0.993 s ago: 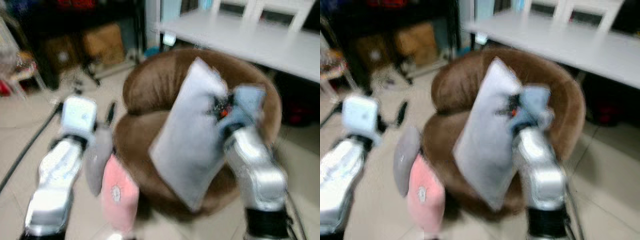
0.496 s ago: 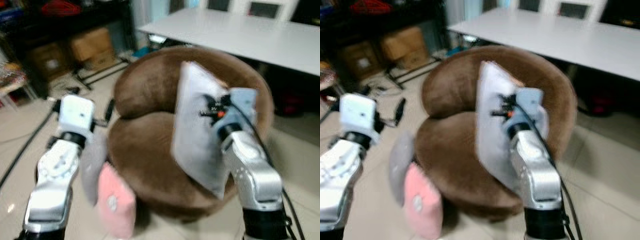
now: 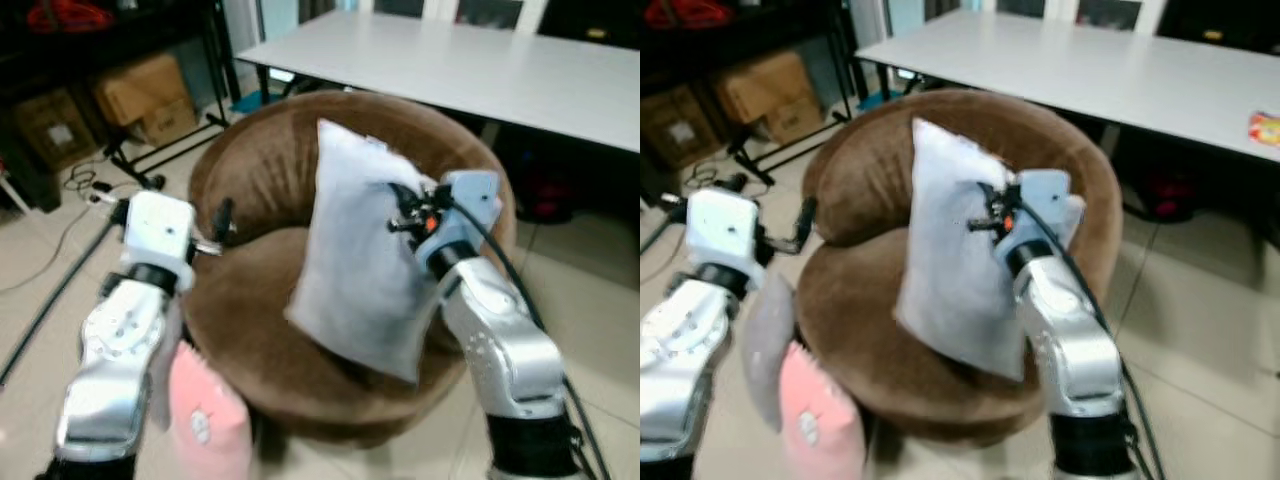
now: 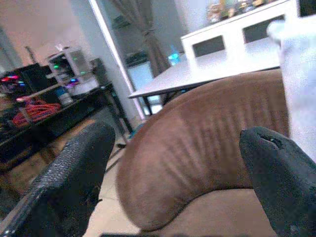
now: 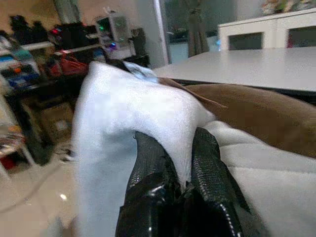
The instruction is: Move the pillow to the sofa from floor
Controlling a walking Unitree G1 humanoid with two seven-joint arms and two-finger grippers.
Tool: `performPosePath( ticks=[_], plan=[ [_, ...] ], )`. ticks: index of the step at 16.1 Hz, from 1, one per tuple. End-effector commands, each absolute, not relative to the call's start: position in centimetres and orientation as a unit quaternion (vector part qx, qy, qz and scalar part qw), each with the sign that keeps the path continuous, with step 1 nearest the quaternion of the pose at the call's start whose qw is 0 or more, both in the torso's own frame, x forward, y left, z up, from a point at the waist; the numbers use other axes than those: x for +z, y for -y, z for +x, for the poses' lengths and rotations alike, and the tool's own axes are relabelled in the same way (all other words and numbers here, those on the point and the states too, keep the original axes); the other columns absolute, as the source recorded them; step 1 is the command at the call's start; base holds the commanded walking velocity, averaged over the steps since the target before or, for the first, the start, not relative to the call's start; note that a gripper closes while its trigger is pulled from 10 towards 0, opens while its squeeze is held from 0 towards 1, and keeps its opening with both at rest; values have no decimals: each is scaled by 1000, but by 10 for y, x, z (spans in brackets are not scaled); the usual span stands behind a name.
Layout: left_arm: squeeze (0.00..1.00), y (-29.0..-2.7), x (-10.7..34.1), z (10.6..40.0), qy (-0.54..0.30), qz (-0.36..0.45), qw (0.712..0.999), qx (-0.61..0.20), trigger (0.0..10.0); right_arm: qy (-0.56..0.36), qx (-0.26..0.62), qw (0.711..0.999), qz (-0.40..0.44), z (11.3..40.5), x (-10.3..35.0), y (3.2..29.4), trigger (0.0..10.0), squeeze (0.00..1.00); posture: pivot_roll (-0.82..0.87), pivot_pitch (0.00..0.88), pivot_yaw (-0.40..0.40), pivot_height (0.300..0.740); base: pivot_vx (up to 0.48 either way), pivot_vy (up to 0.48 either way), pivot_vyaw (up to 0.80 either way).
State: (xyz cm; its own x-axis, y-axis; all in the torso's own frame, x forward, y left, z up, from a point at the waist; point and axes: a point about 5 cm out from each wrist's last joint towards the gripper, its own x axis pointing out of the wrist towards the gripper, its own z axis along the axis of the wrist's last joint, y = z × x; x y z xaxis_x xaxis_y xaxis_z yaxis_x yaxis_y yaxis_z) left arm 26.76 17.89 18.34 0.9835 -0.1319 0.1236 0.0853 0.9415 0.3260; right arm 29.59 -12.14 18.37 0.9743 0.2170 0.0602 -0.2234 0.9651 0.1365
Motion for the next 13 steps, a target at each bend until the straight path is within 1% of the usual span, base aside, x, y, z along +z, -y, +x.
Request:
performPosePath(
  ticks=[1,7,8,10,13],
  plan=[
    [0,-186,187,266,77,168,982,-44,10000,80,133,985,79,293,207,113,10000,0,-106,0,36,740,274,0,0],
    [0,-186,187,264,80,168,982,-45,10000,80,143,984,73,293,206,111,10000,0,-102,0,31,740,274,0,0],
    [0,-185,187,264,81,167,982,-45,10000,79,135,986,64,294,206,112,10000,0,-102,0,29,740,274,0,425],
    [0,-184,187,262,81,166,982,-47,10000,76,128,987,54,295,204,113,10000,0,-102,0,27,740,283,0,0],
    [0,-183,188,262,81,165,982,-48,10000,75,130,987,61,295,204,113,10000,0,-103,0,27,740,289,0,0]
  ],
)
